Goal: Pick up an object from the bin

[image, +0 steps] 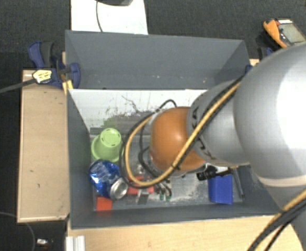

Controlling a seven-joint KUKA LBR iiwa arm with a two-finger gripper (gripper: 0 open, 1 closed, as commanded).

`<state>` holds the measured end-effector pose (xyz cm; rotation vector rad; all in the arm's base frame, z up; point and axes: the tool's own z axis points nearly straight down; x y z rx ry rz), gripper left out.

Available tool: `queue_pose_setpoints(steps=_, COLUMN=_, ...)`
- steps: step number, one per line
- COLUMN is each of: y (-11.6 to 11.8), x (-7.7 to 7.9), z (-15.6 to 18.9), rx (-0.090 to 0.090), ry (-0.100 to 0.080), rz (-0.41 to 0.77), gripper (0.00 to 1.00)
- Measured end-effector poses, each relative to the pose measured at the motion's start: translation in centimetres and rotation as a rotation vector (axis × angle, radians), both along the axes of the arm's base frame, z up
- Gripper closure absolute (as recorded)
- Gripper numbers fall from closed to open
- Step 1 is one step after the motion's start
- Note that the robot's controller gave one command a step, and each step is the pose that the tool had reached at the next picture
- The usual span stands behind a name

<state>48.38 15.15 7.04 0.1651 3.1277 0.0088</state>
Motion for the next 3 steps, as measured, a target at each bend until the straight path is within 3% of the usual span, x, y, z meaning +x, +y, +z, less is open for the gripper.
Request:
queue_pose_setpoints(steps=1, y=0.0, x=0.0, z=0.0, rx=0.000, ry=0.000, rz=-0.001, gripper=1.00)
queue_pose_setpoints(steps=3, y=-0.1, x=-0.2, z=5.5, rx=-0.001, ry=0.006, rz=-0.005, gripper=1.00)
